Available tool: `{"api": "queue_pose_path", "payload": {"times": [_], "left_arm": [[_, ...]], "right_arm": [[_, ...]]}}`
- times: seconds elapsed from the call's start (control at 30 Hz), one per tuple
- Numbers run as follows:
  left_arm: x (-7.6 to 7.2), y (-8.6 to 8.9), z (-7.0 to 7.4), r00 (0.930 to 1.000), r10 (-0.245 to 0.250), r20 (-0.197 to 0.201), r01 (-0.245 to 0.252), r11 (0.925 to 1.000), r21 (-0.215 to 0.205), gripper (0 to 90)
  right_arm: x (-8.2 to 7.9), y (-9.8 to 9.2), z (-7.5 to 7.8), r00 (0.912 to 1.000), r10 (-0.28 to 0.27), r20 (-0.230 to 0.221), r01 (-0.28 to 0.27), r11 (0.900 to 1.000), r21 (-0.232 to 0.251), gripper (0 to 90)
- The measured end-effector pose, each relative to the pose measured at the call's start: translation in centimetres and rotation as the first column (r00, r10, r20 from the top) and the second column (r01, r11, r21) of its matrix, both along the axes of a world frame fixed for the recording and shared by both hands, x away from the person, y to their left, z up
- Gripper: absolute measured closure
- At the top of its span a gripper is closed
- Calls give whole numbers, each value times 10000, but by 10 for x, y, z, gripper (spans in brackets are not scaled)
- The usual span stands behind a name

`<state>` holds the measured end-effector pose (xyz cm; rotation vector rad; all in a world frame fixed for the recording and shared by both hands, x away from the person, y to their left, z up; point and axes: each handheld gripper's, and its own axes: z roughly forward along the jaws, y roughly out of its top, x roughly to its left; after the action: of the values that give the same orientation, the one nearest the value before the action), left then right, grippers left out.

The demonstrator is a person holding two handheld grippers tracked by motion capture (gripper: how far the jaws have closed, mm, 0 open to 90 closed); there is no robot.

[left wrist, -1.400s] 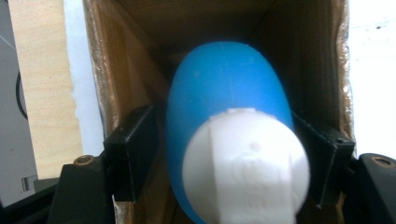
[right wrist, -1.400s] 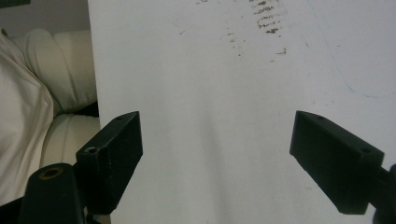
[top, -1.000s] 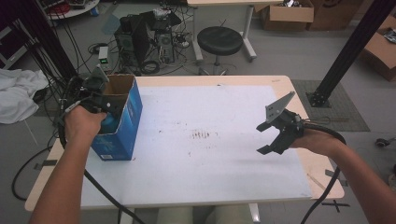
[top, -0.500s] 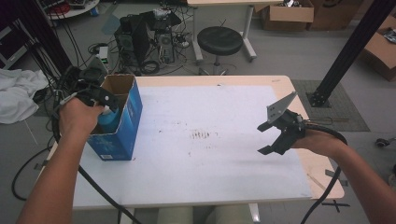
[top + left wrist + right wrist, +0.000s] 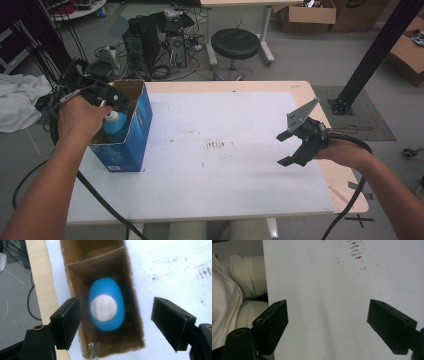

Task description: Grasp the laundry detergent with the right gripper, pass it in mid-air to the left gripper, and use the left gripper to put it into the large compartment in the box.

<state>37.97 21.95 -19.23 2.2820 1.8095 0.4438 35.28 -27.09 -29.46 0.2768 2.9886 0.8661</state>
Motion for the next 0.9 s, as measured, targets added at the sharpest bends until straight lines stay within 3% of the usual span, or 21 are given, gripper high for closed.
{"api": "queue_pose_path", "payload": {"times": [0.27, 0.5, 0.8, 0.9], "left_arm": [[-2, -19, 9, 9974, -711, 137, 713, 9974, -89, 217], [-1, -39, 13, 9908, -1337, 231, 1338, 9910, -34, 200], [4, -62, 12, 9787, -2031, 308, 2030, 9792, 55, 174], [6, -70, 12, 9713, -2355, 330, 2353, 9719, 105, 173]], "right_arm": [[-1, -1, 1, 10000, -36, 12, 36, 10000, -12, 170], [-2, -1, 2, 10000, -43, 45, 43, 10000, -30, 171], [-4, -3, 2, 10000, -96, 21, 96, 9999, -54, 170], [-4, -3, 3, 9999, -105, 40, 105, 9999, -55, 170]]}}
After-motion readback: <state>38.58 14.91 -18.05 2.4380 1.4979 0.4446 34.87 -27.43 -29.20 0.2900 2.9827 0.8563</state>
